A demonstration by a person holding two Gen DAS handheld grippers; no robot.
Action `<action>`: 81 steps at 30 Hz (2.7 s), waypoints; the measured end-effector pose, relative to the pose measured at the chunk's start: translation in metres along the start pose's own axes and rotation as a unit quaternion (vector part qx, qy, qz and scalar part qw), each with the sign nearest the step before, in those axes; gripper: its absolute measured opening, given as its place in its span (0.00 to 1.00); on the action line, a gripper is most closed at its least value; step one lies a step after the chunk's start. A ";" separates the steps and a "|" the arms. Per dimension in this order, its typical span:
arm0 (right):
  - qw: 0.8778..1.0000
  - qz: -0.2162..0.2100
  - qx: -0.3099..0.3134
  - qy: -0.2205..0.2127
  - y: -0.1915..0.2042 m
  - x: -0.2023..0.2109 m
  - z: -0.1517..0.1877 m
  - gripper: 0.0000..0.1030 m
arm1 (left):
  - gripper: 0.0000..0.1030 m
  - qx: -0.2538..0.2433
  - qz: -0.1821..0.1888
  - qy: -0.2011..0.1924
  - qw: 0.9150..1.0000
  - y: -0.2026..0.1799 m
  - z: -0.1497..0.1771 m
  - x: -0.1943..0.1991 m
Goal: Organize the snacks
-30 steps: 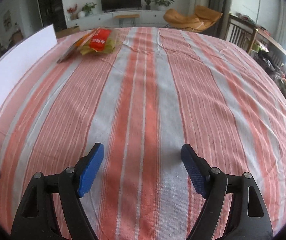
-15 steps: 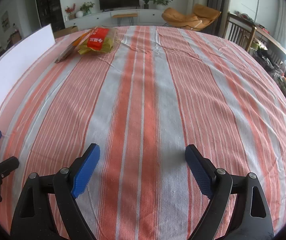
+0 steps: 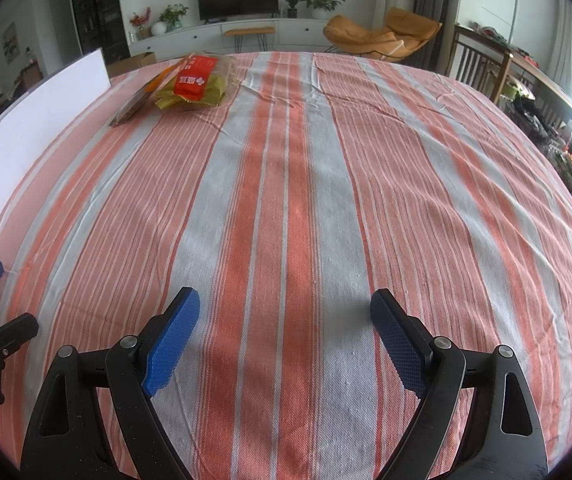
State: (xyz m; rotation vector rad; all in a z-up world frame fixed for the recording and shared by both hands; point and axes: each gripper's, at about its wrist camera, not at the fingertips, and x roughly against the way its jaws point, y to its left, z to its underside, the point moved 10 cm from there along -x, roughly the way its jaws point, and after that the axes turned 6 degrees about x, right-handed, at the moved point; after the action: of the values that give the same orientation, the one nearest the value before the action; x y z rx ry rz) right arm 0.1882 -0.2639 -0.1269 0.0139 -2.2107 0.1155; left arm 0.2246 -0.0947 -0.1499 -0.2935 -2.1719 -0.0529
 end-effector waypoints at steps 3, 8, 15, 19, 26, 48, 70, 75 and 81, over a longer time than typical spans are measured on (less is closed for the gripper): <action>1.000 0.000 0.000 0.000 0.000 0.000 0.000 0.87 | 1.00 0.000 0.000 0.000 1.000 0.000 0.000 0.000; 1.000 0.000 0.000 0.000 0.000 0.000 0.000 0.87 | 1.00 -0.002 0.001 0.000 1.000 0.000 0.000 0.000; 1.000 0.000 0.000 0.000 0.001 -0.001 0.000 0.87 | 1.00 0.001 -0.018 0.021 1.000 0.024 -0.016 -0.011; 1.000 0.000 0.000 0.000 0.001 -0.001 0.000 0.87 | 1.00 0.043 -0.028 0.001 0.999 0.050 -0.023 -0.014; 1.000 0.001 0.000 0.000 0.001 -0.001 0.001 0.88 | 1.00 0.047 -0.034 -0.004 0.998 0.053 -0.022 -0.013; 0.998 -0.049 0.017 -0.025 0.010 -0.027 -0.121 0.92 | 1.00 0.047 -0.032 -0.004 0.998 0.052 -0.022 -0.012; 0.992 -0.040 0.122 0.002 0.040 -0.033 -0.084 0.67 | 1.00 0.047 -0.032 -0.004 0.998 0.051 -0.022 -0.012; 0.996 -0.014 0.086 -0.027 0.011 0.012 -0.023 0.79 | 1.00 0.047 -0.032 -0.004 0.998 0.051 -0.022 -0.012; 0.998 -0.007 0.069 -0.013 0.012 0.006 -0.003 0.81 | 1.00 0.047 -0.032 -0.004 0.998 0.050 -0.023 -0.011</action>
State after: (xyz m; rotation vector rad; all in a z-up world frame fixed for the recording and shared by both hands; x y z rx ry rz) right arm 0.1867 -0.2515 -0.1215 0.1085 -2.2253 0.2599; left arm 0.2605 -0.0513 -0.1495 -0.1702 -2.1836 0.0145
